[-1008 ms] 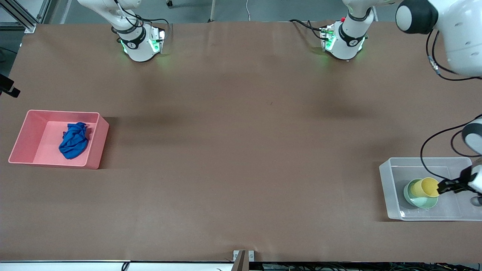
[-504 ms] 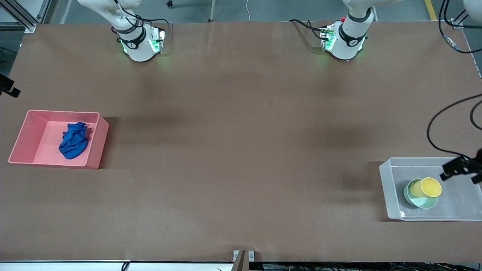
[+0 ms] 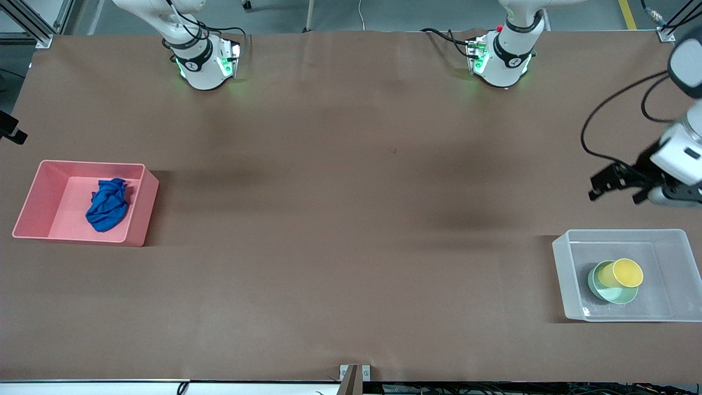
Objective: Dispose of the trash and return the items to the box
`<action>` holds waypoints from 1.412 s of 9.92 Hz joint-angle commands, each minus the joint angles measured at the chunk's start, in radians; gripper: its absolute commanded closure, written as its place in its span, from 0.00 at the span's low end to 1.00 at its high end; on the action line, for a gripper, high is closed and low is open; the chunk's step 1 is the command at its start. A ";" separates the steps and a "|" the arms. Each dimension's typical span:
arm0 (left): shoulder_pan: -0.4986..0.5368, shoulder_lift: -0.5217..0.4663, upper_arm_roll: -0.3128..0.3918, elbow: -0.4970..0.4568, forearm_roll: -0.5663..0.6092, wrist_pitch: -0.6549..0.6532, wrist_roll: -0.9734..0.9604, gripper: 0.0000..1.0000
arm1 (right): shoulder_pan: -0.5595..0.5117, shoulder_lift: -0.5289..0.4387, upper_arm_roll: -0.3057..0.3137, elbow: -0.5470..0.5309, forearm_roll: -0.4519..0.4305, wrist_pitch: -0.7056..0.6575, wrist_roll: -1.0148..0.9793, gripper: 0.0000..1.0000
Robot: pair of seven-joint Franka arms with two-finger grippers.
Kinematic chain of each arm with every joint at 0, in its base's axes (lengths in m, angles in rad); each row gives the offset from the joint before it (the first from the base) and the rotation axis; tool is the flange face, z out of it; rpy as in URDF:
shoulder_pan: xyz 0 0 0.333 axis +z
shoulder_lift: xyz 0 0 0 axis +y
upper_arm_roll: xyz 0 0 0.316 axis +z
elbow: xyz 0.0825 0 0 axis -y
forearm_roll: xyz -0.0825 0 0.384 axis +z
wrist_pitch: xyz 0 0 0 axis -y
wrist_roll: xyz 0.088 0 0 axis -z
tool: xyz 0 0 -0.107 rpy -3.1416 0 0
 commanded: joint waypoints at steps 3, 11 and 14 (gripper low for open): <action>0.002 -0.001 -0.036 0.176 0.022 -0.214 -0.044 0.00 | -0.003 -0.020 0.003 -0.019 0.012 -0.002 0.001 0.00; 0.004 -0.004 -0.034 0.264 0.031 -0.434 -0.120 0.00 | -0.003 -0.020 0.003 -0.019 0.012 -0.002 -0.001 0.00; 0.007 -0.001 -0.036 0.263 0.033 -0.419 -0.119 0.00 | -0.003 -0.020 0.003 -0.019 0.012 -0.002 -0.001 0.00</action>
